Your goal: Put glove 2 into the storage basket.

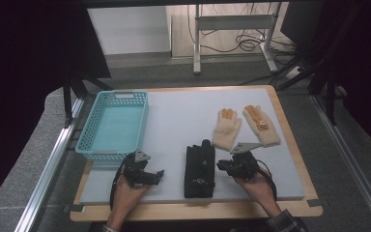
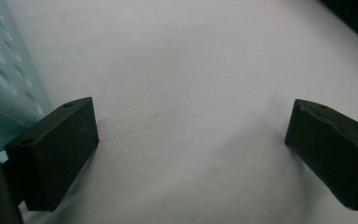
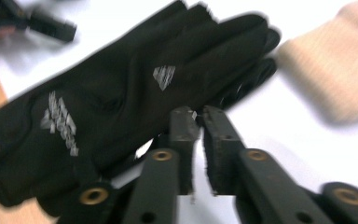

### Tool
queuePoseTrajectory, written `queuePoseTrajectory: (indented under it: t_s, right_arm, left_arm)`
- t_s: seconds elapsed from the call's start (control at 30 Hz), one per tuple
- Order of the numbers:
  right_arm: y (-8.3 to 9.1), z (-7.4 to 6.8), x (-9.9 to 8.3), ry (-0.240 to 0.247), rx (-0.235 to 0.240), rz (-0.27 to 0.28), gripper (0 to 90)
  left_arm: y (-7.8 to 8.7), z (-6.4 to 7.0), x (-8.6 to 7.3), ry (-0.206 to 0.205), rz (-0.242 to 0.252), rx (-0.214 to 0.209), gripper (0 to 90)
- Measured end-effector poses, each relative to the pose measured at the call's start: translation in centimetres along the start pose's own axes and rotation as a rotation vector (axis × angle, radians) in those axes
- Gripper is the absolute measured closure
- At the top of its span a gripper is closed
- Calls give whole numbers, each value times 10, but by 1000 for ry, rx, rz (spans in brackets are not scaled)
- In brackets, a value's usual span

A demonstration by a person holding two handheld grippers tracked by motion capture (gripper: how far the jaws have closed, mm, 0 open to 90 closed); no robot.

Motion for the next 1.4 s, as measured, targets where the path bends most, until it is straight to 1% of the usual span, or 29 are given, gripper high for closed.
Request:
queuePoseTrajectory:
  t_s: [0.1, 0.23, 0.3, 0.33, 0.4, 0.47, 0.5, 0.57, 0.7, 0.93, 1.0, 1.1, 1.17, 1.23, 1.3, 1.33, 1.37, 1.4]
  right_arm:
    - [-4, -7, -11, 19, 18, -22, 866]
    - [-14, -18, -16, 51, 37, -34, 869]
    - [-19, -22, -15, 68, 33, -41, 869]
    - [-21, -24, -15, 76, 30, -45, 869]
    - [-27, -28, -13, 79, 47, -43, 868]
    - [-32, -32, -12, 83, 51, -46, 868]
    - [-33, -34, -10, 83, 54, -42, 868]
    - [-38, -38, -7, 83, 66, -40, 867]
    - [-48, -43, 0, 89, 79, -30, 862]
    - [-63, -50, 11, 89, 91, -15, 849]
    - [-64, -51, 11, 90, 93, -15, 834]
    - [-57, -49, 10, 99, 84, -18, 772]
    - [-49, -42, 8, 93, 56, -8, 737]
    - [-39, -33, 6, 75, 26, 6, 690]
    - [-29, -21, 1, 65, -16, 14, 642]
    - [-23, -13, -2, 57, -48, 16, 613]
    - [-20, -8, -5, 49, -67, 15, 590]
    - [-14, 0, -9, 38, -96, 13, 563]
  left_arm:
    - [0, 0, 0, -3, 1, 1, 29]
    - [2, 1, 0, -23, 9, 12, 44]
    - [3, 2, -1, -20, 12, 14, 48]
    - [4, 1, -2, -19, 10, 13, 48]
    - [6, -1, -4, -9, 4, 16, 48]
    - [9, -5, -5, -9, -4, 28, 47]
    - [10, -6, -5, -7, -1, 24, 60]
    - [12, -7, -7, -14, -9, 25, 67]
    - [13, -6, -8, -22, -10, 31, 59]
    - [14, -4, -10, -24, -17, 10, 57]
    - [14, -4, -11, -25, -14, -7, 58]
    - [14, -5, -13, -27, -2, -17, 56]
    - [14, -5, -13, -29, -3, -14, 56]
    - [14, -5, -13, -28, -3, -15, 57]
    - [13, -4, -13, -22, -4, -15, 57]
    - [13, -5, -13, -22, -4, -15, 56]
    - [13, -5, -13, -24, -4, -16, 56]
    - [13, -5, -13, -24, -4, -16, 55]
Point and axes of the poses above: each handheld gripper's, and its own axes: y roughly backward along the jaws, x roughly out of its top, z roughly to its right, the point moved 5 cm from there along -y, roughly forward along the jaws, and after that the axes turned 5 degrees about y, right-handed, at the moved point
